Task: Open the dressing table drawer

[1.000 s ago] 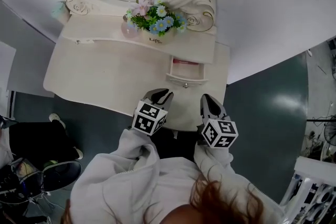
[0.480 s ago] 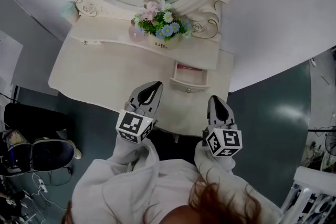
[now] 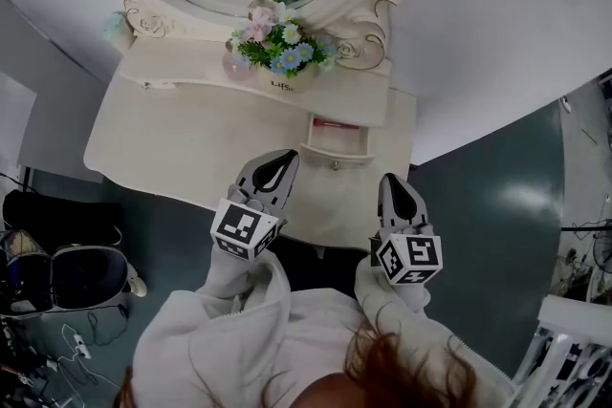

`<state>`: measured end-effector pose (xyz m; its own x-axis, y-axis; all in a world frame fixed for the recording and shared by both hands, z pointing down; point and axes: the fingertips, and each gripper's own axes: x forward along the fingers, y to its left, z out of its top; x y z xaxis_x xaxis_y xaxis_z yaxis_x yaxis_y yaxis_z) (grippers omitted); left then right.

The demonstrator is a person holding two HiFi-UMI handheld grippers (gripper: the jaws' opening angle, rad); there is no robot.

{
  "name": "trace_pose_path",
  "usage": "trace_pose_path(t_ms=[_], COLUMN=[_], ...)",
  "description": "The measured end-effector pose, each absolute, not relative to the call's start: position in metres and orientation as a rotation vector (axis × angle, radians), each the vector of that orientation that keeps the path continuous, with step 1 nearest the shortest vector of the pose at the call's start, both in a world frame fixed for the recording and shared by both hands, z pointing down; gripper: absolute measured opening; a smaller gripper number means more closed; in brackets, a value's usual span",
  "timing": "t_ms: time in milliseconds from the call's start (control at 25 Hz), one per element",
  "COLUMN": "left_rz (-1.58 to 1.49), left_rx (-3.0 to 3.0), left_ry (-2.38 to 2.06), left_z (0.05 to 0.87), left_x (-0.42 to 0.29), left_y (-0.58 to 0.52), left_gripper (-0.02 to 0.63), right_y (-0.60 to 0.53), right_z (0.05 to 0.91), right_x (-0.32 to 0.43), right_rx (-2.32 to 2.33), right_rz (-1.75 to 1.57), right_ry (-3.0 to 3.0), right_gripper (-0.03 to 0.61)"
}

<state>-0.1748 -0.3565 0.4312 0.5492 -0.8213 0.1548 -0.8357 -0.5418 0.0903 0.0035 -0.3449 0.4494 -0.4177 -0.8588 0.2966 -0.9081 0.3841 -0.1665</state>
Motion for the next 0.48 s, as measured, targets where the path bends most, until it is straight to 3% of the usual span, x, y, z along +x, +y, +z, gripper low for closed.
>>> trace_pose_path(t_ms=[480], left_rz=[0.18], left_rx=[2.618], left_ry=[-1.357], left_z=[0.444], left_x=[-0.168], left_y=[-0.357], left_gripper=[0.017], right_y=[-0.346], right_z=[0.458], right_x=[-0.002], right_rx=[1.564], right_rz=[0.501], right_ry=[-2.468], right_gripper=[0.037])
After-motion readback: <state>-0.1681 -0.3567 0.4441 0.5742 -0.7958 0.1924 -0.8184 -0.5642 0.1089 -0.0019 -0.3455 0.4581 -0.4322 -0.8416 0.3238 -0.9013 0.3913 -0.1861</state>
